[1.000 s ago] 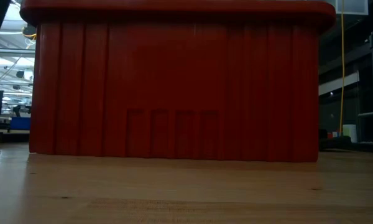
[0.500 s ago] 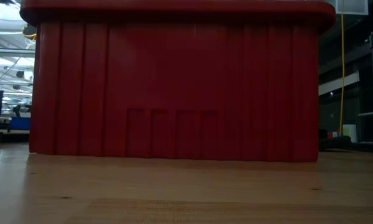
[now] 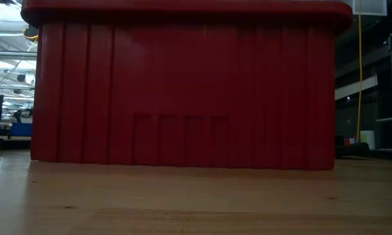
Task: Pick and place slides into bin
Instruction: Put the right black slide into the bin
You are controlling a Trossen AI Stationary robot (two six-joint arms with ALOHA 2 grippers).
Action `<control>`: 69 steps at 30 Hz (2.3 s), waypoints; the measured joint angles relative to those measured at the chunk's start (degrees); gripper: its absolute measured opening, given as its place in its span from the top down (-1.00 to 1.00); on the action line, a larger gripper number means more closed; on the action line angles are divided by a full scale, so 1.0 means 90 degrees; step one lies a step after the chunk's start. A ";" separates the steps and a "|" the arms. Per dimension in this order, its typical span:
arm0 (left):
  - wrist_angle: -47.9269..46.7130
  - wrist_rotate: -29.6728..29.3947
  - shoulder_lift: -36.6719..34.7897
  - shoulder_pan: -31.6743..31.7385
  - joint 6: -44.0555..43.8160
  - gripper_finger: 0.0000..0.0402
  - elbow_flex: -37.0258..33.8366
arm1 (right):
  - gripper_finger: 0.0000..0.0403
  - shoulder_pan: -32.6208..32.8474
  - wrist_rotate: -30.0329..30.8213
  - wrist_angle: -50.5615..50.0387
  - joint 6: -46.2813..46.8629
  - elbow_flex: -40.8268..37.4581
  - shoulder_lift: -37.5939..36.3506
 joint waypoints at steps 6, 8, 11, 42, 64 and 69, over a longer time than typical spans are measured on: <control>-0.1374 -0.0166 -0.1342 -0.0916 0.0271 0.99 0.0000 | 0.98 0.0001 -0.0002 0.0202 -0.0012 -0.0216 -0.0005; -0.1534 -0.0449 -0.1684 -0.1191 0.0270 0.99 0.0000 | 0.98 0.0001 -0.0002 0.0214 -0.0016 -0.0342 -0.0005; -0.1539 -0.0911 -0.2041 -0.1509 0.0270 0.99 0.0000 | 0.98 -0.0001 0.0005 0.0216 -0.0022 -0.0599 -0.0005; -0.2165 -0.1016 -0.2367 -0.2054 0.0382 0.99 0.0000 | 0.97 -0.0052 -0.0445 0.0009 0.1953 0.0752 -0.0078; -0.2358 -0.1016 -0.2545 -0.2054 0.1088 0.98 0.0000 | 0.99 0.0042 0.0724 -0.0078 0.7270 -0.3922 -0.2213; -0.2471 -0.1016 -0.2544 -0.2054 0.1088 0.99 0.0000 | 0.99 -0.0019 0.1006 -0.0069 0.8913 -0.5195 -0.2587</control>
